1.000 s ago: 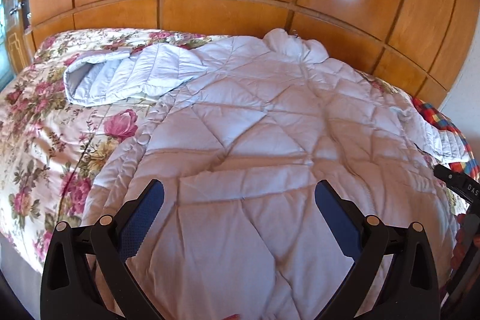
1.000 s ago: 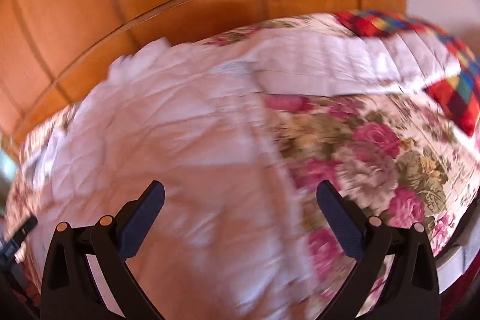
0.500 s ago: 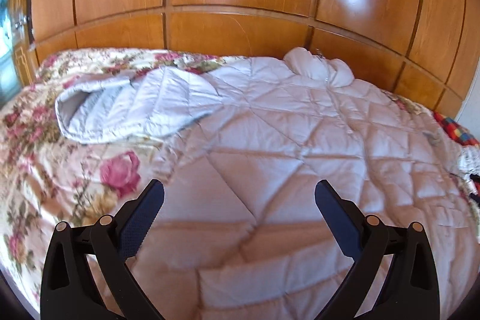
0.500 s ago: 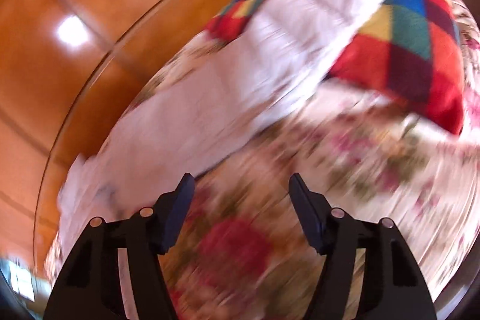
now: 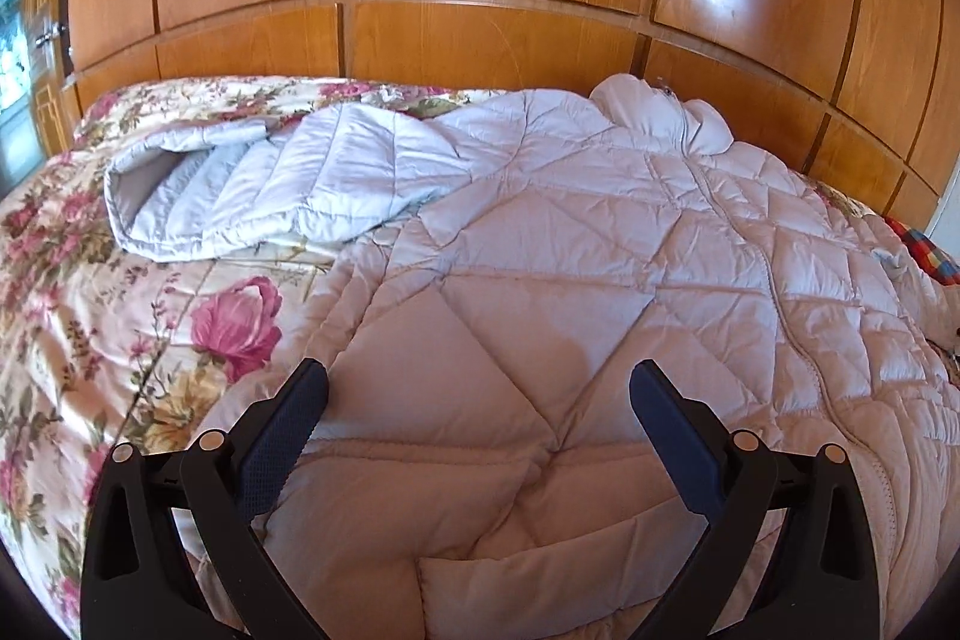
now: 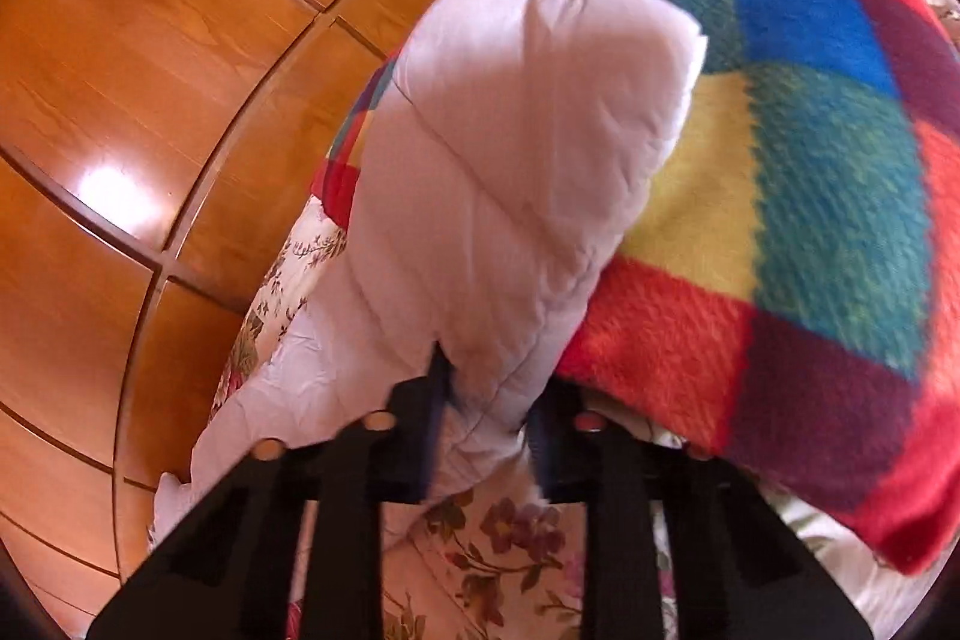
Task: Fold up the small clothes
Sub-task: 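Grasp the jacket sleeve beside the plaid pillow with the right gripper, then fold the held sleeve across the jacket body toward the left tool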
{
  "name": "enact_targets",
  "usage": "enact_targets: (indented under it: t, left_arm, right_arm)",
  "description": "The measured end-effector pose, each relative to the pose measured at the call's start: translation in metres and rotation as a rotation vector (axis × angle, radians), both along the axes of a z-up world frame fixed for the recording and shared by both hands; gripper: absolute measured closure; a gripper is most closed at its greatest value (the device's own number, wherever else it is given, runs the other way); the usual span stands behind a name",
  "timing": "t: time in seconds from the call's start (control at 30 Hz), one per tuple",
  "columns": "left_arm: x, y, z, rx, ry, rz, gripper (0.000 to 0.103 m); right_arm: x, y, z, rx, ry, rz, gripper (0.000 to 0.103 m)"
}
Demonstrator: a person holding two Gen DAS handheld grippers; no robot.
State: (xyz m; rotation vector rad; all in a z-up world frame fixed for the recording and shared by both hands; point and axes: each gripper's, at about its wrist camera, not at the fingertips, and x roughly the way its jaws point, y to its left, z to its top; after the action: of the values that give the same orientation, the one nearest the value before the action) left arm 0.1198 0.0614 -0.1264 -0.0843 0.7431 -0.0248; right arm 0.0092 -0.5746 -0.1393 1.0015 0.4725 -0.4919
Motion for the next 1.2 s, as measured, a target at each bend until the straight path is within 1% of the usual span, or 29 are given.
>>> enact_targets:
  t: [0.07,0.13,0.27,0.33,0.43,0.5,0.53,0.57,0.6,0.7,0.83,0.87,0.97,1.03,1.13,1.2]
  left_arm:
    - [0.002,0.000,-0.004,-0.003,0.016,0.000,0.003]
    - [0.002,0.000,-0.006,-0.001,0.028,0.001,0.003]
    - [0.006,0.000,-0.010,0.001,0.053,0.003,0.003]
    - [0.007,0.000,-0.010,-0.001,0.062,0.004,0.003]
    - [0.006,0.001,-0.011,-0.011,0.063,0.003,0.003]
    - [0.006,0.004,-0.011,-0.026,0.060,0.000,0.003]
    - [0.005,0.005,-0.011,-0.034,0.059,0.000,0.003]
    - [0.005,0.006,-0.010,-0.047,0.055,-0.002,0.003]
    - [0.004,0.008,-0.010,-0.057,0.052,-0.003,0.003]
    - [0.001,0.012,-0.007,-0.100,0.039,-0.003,0.003]
    - [-0.006,0.023,0.004,-0.189,0.012,0.010,0.003]
    - [-0.008,0.028,0.007,-0.226,0.008,0.019,0.003]
    - [-0.016,0.038,0.015,-0.292,-0.008,0.029,0.003]
    - [-0.020,0.042,0.022,-0.300,-0.023,0.038,0.003]
    - [-0.024,0.045,0.033,-0.277,-0.044,0.037,0.003]
    - [-0.026,0.047,0.037,-0.272,-0.052,0.033,0.003]
  right_arm:
    - [0.004,0.006,0.010,-0.046,0.016,0.017,0.094]
    - [0.010,0.014,0.020,-0.095,0.019,0.027,0.095]
    - [0.016,0.035,0.052,-0.176,0.010,0.063,0.097]
    - [0.024,0.054,0.072,-0.250,0.022,0.093,0.097]
    - [0.035,0.097,0.108,-0.376,0.009,0.160,0.097]
    - [0.042,0.126,0.124,-0.430,-0.008,0.209,0.097]
    - [0.049,0.148,0.135,-0.454,-0.028,0.250,0.097]
    - [0.064,0.161,0.140,-0.466,-0.037,0.276,0.097]
    - [0.070,0.178,0.145,-0.479,-0.047,0.306,0.097]
    - [0.091,0.242,0.159,-0.517,-0.080,0.433,0.097]
    - [0.116,0.319,0.157,-0.556,-0.103,0.587,0.097]
    - [0.123,0.341,0.153,-0.560,-0.103,0.634,0.097]
    - [0.141,0.390,0.136,-0.552,-0.088,0.747,0.097]
    - [0.152,0.424,0.119,-0.549,-0.063,0.826,0.097]
    - [0.161,0.465,0.094,-0.547,-0.010,0.914,0.096]
    - [0.164,0.484,0.077,-0.536,0.033,0.950,0.090]
